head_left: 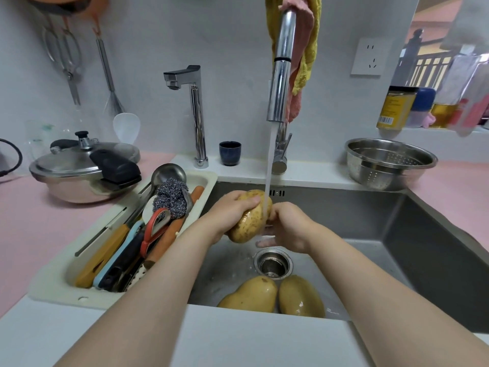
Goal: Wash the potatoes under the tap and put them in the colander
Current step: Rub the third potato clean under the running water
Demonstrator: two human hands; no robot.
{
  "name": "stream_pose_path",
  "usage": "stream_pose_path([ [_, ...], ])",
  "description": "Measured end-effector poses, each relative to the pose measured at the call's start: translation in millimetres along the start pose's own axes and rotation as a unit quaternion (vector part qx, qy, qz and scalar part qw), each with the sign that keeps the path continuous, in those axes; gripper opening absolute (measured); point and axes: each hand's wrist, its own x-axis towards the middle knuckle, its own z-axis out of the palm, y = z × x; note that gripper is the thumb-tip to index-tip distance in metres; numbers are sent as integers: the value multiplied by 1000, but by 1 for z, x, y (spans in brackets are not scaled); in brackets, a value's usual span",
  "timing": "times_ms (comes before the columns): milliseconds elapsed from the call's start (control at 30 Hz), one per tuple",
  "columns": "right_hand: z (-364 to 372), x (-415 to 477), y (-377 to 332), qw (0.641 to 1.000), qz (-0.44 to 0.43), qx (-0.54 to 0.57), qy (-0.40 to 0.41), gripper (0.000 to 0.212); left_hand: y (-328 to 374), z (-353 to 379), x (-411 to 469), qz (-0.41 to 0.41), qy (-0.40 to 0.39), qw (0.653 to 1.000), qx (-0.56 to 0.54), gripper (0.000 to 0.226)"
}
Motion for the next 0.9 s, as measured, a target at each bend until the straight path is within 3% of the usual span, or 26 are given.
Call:
stream_pose_path([
  [167, 7, 6, 10, 989, 123, -47, -65, 38, -3, -8, -1, -32, 11, 991, 131, 38],
  [333, -12, 5, 26, 948, 220, -219, -75, 33, -9, -5, 0, -73, -41, 978, 193, 46],
  [467, -19, 11, 38, 898, 195, -388, -66, 19, -11, -2, 3, -94, -65, 973, 201, 52],
  [533, -18, 14, 40, 869, 162, -462, -69, 25, -11, -3, 4, -92, -61, 973, 204, 55],
  [633, -15, 19, 43, 852, 186, -485, -64, 35, -12, -4, 3, -92, -59, 971, 212, 55],
  [700, -16, 24, 46, 843, 219, -489, -46, 30, -12, -4, 2, -93, -66, 970, 216, 55],
  [800, -21, 29, 49, 796, 246, -553, -18, 28, -13, -4, 2, -95, -74, 969, 217, 55],
  [900, -25, 31, 52, 842, 192, -504, 7, 54, -12, -3, 3, -92, -71, 969, 219, 56],
])
